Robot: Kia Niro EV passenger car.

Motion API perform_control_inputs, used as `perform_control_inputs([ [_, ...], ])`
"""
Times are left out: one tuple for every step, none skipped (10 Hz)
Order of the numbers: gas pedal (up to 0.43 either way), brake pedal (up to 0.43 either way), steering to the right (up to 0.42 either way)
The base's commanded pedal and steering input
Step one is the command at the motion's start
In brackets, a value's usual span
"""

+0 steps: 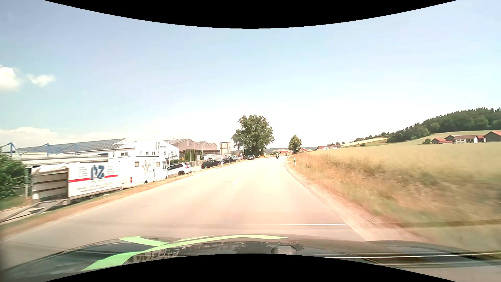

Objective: Follow the waypoints while adhering to traffic rules and regulations

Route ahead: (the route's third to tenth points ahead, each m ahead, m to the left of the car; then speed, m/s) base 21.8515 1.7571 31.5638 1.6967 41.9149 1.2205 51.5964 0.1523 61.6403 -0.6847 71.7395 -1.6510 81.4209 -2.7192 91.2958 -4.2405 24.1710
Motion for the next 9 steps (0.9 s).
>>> perform_control_inputs([
  [0.248,0.0,0.009],
  [0.26,0.0,0.011],
  [0.26,0.0,0.011],
  [0.268,0.0,0.011],
  [0.268,0.0,0.012],
  [0.268,0.0,0.011],
  [0.268,0.0,0.011],
  [0.268,0.0,0.011],
  [0.248,0.0,0.012],
])
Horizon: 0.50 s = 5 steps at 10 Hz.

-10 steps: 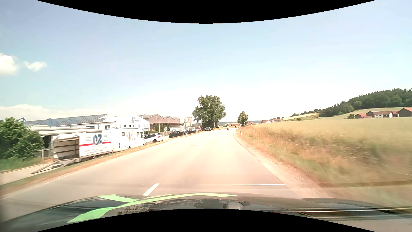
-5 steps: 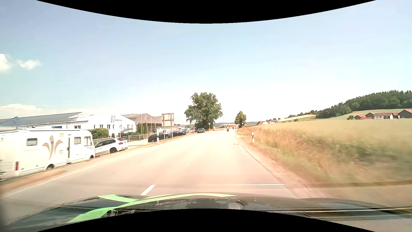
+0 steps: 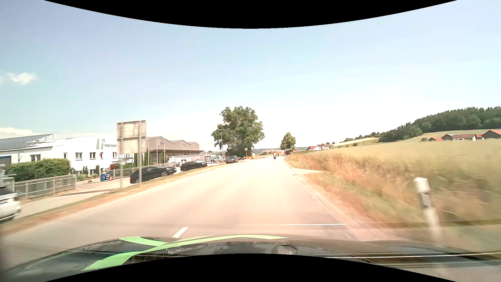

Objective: Follow the waypoints while adhering to traffic rules and regulations

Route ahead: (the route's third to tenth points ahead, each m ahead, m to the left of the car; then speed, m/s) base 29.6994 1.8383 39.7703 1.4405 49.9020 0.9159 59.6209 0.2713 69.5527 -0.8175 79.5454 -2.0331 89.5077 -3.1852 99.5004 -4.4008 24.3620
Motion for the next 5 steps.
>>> perform_control_inputs([
  [0.22,0.0,0.011],
  [0.209,0.0,0.011],
  [0.209,0.0,0.011],
  [0.189,0.0,0.01],
  [0.177,0.0,0.009],
])
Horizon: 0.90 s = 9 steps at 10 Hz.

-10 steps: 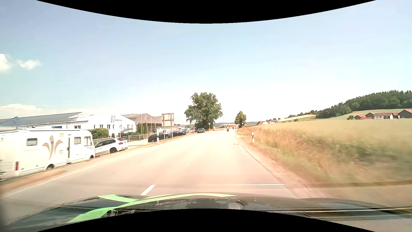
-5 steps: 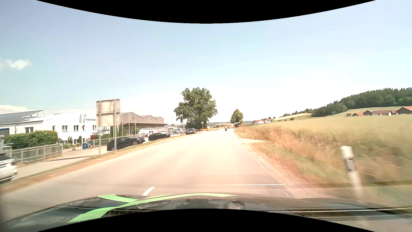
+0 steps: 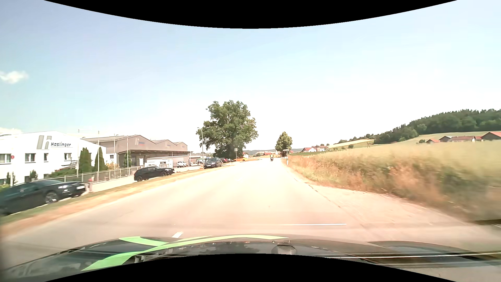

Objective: Follow the waypoints while adhering to traffic rules and regulations

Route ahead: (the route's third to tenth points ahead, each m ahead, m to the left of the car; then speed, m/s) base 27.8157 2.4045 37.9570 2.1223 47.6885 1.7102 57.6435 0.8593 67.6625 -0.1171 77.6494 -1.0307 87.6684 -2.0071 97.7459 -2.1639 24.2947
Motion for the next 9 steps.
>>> perform_control_inputs([
  [0.177,0.0,0.008],
  [0.177,0.0,0.008],
  [0.157,0.0,0.008],
  [0.13,0.0,0.008],
  [0.13,0.0,0.008],
  [0.13,0.0,0.008],
  [0.13,0.0,0.008],
  [0.138,0.0,0.007],
  [0.15,0.0,0.006],
])
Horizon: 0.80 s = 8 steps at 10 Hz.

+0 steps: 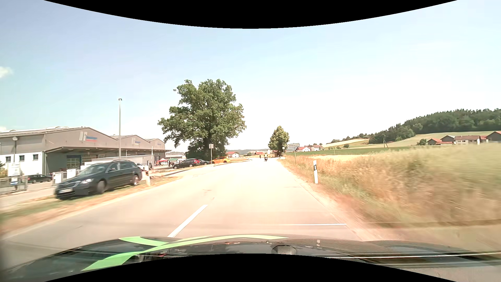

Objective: Follow the waypoints while adhering to traffic rules and regulations

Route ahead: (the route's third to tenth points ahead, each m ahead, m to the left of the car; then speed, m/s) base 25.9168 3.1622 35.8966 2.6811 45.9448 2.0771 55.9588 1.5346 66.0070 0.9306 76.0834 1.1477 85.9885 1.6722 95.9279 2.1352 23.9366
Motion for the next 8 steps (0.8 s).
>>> perform_control_inputs([
  [0.177,0.0,0.005],
  [0.177,0.0,0.005],
  [0.177,0.0,0.005],
  [0.169,0.0,0.005],
  [0.138,0.0,0.005],
  [0.118,0.0,0.005],
  [0.087,0.0,0.003],
  [0.079,0.0,0.001],
])
